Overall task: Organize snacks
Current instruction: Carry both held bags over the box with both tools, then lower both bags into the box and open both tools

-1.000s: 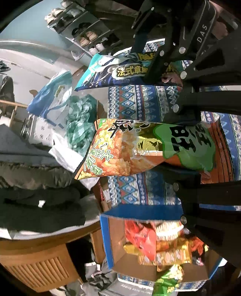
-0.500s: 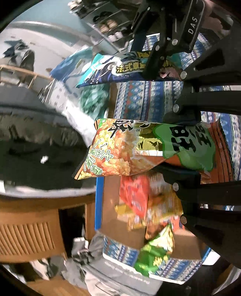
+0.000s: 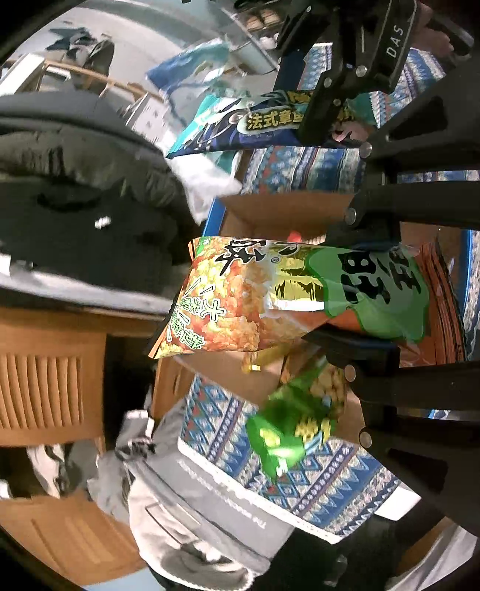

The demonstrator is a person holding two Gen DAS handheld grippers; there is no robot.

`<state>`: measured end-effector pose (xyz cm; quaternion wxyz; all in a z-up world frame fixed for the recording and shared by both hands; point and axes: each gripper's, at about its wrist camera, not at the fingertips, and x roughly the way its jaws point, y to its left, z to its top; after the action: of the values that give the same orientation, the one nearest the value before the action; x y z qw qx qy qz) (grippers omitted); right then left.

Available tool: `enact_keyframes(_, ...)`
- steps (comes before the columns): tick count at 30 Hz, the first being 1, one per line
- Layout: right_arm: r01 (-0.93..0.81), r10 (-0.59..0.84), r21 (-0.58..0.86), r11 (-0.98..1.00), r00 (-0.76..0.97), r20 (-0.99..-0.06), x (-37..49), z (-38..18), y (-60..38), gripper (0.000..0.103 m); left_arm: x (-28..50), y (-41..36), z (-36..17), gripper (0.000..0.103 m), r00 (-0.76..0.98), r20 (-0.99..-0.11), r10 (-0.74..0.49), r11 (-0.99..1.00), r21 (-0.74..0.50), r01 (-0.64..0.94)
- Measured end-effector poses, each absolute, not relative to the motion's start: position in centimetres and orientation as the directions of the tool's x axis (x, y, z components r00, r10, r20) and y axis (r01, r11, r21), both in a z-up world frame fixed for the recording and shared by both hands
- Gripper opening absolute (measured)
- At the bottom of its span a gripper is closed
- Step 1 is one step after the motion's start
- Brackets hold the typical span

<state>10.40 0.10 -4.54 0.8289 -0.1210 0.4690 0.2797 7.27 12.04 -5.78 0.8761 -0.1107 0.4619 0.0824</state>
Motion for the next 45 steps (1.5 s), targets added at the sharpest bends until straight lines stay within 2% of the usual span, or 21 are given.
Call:
enact_keyframes(10, -0.62, 0.363, 0.067, 0.781, 0.364, -0.857, 11.9, -6.5, 4.6, 0.063, 7.2, 14.7, -7.2, 0.035, 0.533, -0.841, 0.091, 0.945, -0.096, -0.313)
enact_keyframes(15, -0.636, 0.394, 0.091, 0.766, 0.353, -0.848, 12.3, -6.8, 5.7, 0.063, 7.3, 15.5, -8.1, 0.036, 0.51, -0.859, 0.052, 0.932, -0.141, -0.334)
enact_keyframes(19, -0.651, 0.4, 0.073, 0.755, 0.37, -0.839, 12.3, -6.6, 6.5, 0.064, 7.2, 15.5, -8.0, 0.036, 0.506, -0.859, 0.08, 0.932, -0.116, -0.344)
enact_keyframes(24, -0.665, 0.416, 0.063, 0.744, 0.387, -0.823, 12.3, -6.4, 7.0, 0.068, 7.1, 15.8, -7.5, 0.049, 0.507, -0.858, 0.085, 0.924, -0.122, -0.363)
enact_keyframes(26, -0.66, 0.418, 0.059, 0.749, 0.401, -0.815, 12.3, -6.1, 6.8, 0.076, 7.0, 15.9, -7.3, 0.05, 0.507, -0.856, 0.102, 0.921, -0.112, -0.374)
enact_keyframes(27, -0.657, 0.421, 0.061, 0.751, 0.405, -0.812, 12.3, -6.0, 6.7, 0.079, 6.9, 16.0, -7.2, 0.055, 0.506, -0.856, 0.104, 0.92, -0.111, -0.377)
enact_keyframes(29, -0.652, 0.425, 0.066, 0.755, 0.41, -0.807, 12.4, -5.7, 6.3, 0.079, 6.8, 16.1, -7.0, 0.059, 0.51, -0.854, 0.105, 0.918, -0.115, -0.381)
enact_keyframes(35, -0.631, 0.417, 0.064, 0.773, 0.43, -0.801, 12.0, -4.3, 4.9, 0.079, 6.2, 15.7, -5.7, 0.059, 0.531, -0.839, 0.115, 0.923, -0.107, -0.369)
enact_keyframes(39, -0.608, 0.411, 0.071, 0.79, 0.441, -0.798, 11.5, -3.4, 3.6, 0.079, 5.8, 15.2, -4.4, 0.066, 0.56, -0.821, 0.112, 0.931, -0.111, -0.349)
enact_keyframes(45, -0.582, 0.407, 0.072, 0.81, 0.47, -0.783, 10.0, -1.7, 1.7, 0.079, 5.2, 13.9, -2.8, 0.069, 0.587, -0.8, 0.119, 0.947, -0.087, -0.31)
